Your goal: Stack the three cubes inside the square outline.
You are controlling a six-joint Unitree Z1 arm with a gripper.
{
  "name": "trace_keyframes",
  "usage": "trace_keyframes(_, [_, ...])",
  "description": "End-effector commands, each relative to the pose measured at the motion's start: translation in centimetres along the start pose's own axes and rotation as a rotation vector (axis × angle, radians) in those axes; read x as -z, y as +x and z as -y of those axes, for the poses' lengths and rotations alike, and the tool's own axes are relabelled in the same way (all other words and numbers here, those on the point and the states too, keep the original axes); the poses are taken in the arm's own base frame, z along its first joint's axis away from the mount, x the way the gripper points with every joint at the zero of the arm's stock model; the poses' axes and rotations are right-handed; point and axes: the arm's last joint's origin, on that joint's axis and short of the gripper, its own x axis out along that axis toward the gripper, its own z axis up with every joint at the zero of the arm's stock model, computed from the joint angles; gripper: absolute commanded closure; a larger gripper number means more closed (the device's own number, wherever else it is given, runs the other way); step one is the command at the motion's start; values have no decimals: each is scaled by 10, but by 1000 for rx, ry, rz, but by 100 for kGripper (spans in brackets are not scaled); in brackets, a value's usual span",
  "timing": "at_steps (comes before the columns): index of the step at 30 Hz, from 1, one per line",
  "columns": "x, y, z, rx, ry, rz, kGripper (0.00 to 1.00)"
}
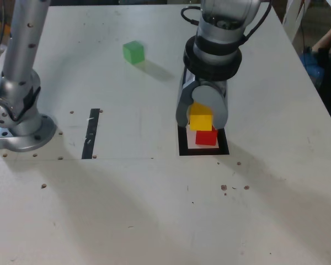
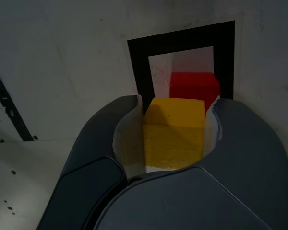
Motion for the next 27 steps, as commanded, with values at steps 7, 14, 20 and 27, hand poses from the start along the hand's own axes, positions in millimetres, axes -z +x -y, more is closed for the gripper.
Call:
trace_keyframes(7, [-7,5,-1,-13,1,12,77])
trace_keyframes(14, [-9,5,-2,-26,0,19,56])
trace_keyframes(20, [-9,8,-2,-32,1,10,23])
trace_keyframes(27, [-8,9,-2,-41,2,1,3])
